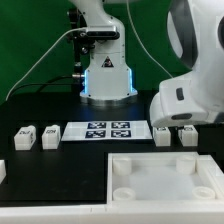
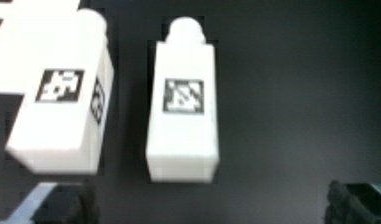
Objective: Assemble one leg
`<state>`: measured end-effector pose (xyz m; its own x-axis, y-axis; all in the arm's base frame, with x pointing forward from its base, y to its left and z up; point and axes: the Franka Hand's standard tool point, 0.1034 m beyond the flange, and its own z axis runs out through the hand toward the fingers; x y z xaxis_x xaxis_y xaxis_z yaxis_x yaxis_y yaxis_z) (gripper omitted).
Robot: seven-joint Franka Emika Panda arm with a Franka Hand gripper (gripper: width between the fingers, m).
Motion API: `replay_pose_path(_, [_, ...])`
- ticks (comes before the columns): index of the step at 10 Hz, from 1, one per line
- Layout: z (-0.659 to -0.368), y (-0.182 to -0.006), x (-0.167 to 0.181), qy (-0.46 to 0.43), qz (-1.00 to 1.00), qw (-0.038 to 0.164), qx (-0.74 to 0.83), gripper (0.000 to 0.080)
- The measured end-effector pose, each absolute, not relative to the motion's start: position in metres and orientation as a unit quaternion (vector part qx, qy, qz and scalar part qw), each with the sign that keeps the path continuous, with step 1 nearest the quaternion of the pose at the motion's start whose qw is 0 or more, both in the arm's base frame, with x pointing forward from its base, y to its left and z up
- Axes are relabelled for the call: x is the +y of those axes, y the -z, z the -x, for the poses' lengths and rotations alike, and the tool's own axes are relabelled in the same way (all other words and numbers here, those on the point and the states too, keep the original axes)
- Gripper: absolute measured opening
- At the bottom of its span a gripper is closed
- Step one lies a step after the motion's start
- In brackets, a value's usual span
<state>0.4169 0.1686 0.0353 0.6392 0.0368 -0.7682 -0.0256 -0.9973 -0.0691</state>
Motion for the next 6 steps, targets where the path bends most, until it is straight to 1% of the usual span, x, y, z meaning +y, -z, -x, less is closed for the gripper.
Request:
replay_pose_path(3, [-0.402,-0.028,0.172,-0.44,0.898,0.024,0.013,0.0648])
replay_pose_path(6, [-0.398,-0.022,0.172,-0.443,0.896,0.027,0.013,0.0648])
